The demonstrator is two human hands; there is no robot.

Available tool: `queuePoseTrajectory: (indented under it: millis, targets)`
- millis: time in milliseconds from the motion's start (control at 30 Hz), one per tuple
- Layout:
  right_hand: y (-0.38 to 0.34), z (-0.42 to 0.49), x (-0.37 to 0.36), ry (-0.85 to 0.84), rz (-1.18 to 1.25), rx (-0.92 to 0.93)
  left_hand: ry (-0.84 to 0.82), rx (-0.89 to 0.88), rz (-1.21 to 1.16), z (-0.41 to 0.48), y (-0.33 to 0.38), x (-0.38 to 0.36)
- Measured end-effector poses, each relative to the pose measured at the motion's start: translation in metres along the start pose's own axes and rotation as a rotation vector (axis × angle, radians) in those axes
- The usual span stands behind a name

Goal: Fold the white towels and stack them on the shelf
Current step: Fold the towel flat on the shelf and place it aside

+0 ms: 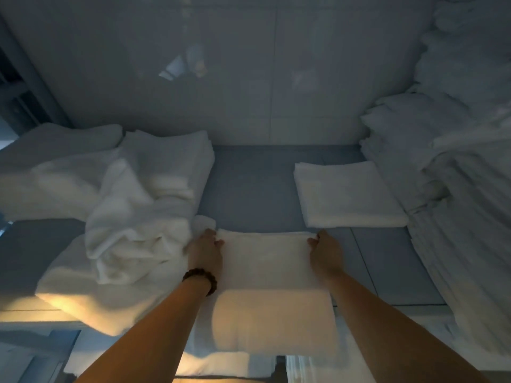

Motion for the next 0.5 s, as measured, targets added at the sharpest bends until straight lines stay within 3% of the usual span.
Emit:
queuePoseTrajectory:
  millis: [133, 267, 333, 400, 500]
  targets:
    - [-0.003, 0.010, -0.005, 0.030, 0.087, 0.004, 0.012, -0.054, -0.034, 0.010, 0.010, -0.004]
    - [-0.016, 0.008, 0.002, 0.044, 0.070, 0.053, 0.023, -0.234, 0.301, 0.005, 0.037, 0.003]
    - [-0.025, -0.007, 0.009, 0.080, -0.093, 0.138, 0.024, -0.333, 0.323, -0.012, 0.056, 0.010]
    - [-0.037, -0.033, 0.009, 0.115, -0.296, 0.280, -0.081, -0.399, 0.323, -0.040, 0.066, 0.002]
    - [-0.042, -0.082, -0.022, -0.053, -0.478, 0.506, -0.260, -0.454, 0.373, -0.090, 0.062, -0.019]
Point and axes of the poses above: each hand's wrist, its own z-axis towards the middle knuckle, its own x-axis out of the back of the hand, y = z × x, the point moved 10 cm from there along z, towards the middle knuckle, and after that the axes turned 4 degrees about y, right-handed, at the moved point
